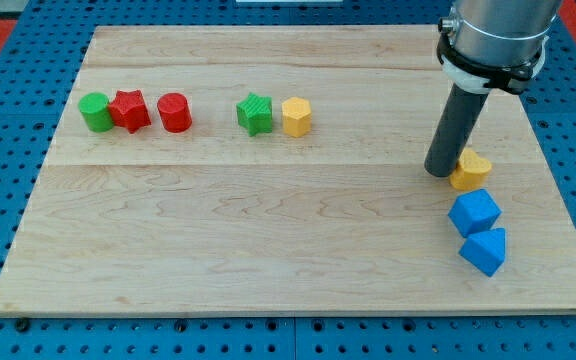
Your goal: Push yellow hexagon into yellow heart
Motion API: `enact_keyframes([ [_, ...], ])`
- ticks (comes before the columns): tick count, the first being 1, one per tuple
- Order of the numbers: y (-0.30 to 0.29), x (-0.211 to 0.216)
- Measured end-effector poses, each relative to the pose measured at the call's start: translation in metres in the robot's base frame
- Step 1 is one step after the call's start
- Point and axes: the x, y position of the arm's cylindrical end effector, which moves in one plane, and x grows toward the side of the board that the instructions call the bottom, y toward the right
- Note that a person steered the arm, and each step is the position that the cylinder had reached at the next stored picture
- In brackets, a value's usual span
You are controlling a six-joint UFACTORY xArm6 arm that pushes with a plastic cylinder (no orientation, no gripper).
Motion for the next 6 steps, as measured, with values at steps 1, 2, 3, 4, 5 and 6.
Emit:
enact_keyframes([
  [1, 0.000, 0.000],
  [2, -0.007, 0.000],
  [3, -0.063, 0.000],
  [4, -0.138, -0.003],
  [5, -0.200, -0.036],
  [6, -0.189, -0.077],
])
